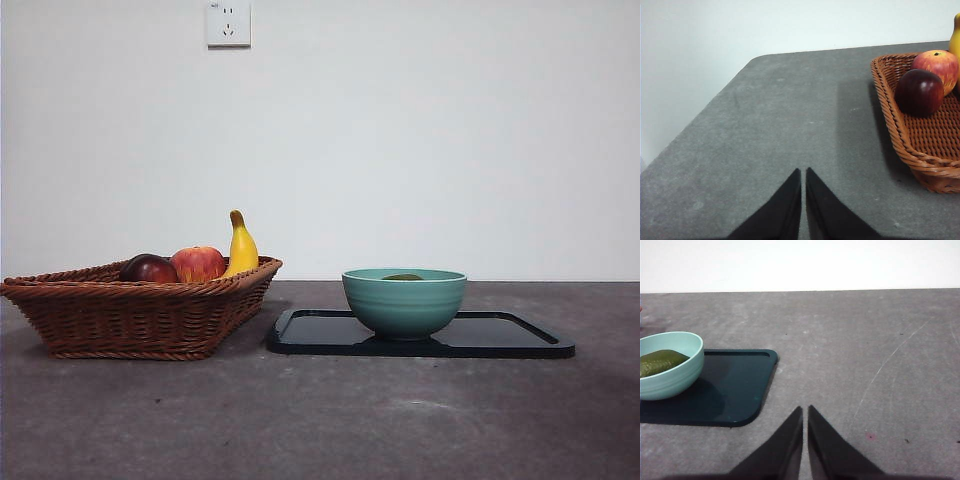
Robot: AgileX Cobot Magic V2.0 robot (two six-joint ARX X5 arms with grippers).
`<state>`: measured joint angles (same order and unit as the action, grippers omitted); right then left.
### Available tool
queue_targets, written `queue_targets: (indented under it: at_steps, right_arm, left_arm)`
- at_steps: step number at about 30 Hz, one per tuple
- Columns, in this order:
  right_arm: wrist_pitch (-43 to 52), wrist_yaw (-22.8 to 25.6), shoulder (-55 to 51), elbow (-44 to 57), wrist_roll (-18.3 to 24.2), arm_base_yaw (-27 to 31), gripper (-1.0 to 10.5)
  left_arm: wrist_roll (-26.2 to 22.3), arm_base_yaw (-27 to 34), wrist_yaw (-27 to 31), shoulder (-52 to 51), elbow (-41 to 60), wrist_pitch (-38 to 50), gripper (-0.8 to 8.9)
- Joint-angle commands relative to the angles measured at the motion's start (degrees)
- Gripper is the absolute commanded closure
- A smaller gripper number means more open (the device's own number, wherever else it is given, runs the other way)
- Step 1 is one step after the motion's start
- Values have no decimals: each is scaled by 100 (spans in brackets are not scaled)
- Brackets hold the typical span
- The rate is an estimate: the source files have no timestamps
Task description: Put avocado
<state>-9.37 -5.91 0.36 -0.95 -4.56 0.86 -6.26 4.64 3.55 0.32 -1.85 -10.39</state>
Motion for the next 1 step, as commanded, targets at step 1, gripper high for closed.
queue_targets:
  at_steps: [1]
  right_arm:
    - [31,0,-15,37,-55,-2,938]
  left_arm:
    - [52,22,13,-13,116,-33,799]
